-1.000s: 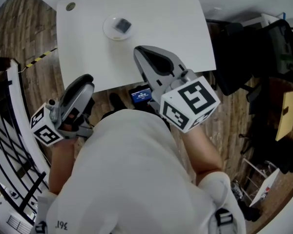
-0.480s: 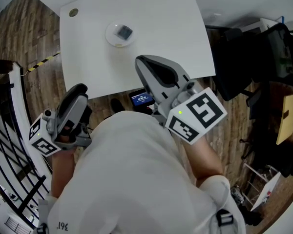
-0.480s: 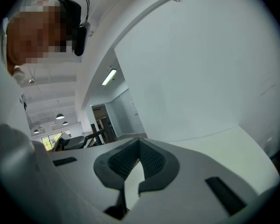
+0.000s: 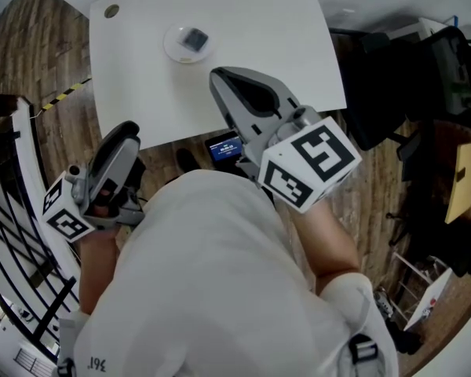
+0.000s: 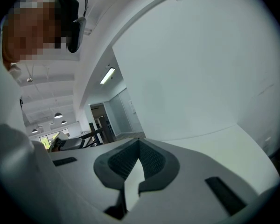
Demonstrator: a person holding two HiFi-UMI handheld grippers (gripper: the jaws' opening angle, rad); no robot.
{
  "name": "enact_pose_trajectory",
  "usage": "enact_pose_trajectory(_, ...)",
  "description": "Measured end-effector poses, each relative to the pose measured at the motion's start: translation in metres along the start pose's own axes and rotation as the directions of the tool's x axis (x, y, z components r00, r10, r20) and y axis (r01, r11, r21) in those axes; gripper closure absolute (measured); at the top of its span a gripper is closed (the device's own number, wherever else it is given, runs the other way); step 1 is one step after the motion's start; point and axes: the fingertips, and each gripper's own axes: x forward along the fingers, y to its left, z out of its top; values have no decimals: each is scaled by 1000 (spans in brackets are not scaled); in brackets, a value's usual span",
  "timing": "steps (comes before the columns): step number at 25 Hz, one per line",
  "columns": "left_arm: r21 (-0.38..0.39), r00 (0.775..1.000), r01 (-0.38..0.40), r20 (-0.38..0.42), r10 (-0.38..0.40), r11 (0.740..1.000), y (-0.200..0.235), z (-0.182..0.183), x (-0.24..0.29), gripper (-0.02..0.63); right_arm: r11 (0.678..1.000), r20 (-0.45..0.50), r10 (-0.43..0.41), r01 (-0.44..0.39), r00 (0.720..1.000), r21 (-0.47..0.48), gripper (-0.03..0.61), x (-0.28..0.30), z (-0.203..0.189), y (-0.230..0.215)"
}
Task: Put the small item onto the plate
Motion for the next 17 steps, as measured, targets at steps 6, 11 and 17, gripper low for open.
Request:
enact_pose_trajectory(6, -12, 1000, -3, -15, 2, 1000, 0, -5, -2, 485, 1000, -7, -14, 14, 1000, -2, 578, -2, -4, -2)
enact_pose_trajectory(11, -27, 1000, -10, -26, 10, 1000, -1, -14, -8, 485, 1000, -5, -13, 13, 1000, -3, 578, -3, -8, 3)
enact_pose_trajectory(17, -46, 1000, -11, -30, 10, 999, 1, -17, -8, 485, 1000, -4, -15, 15, 1000, 4, 577, -2, -10, 1)
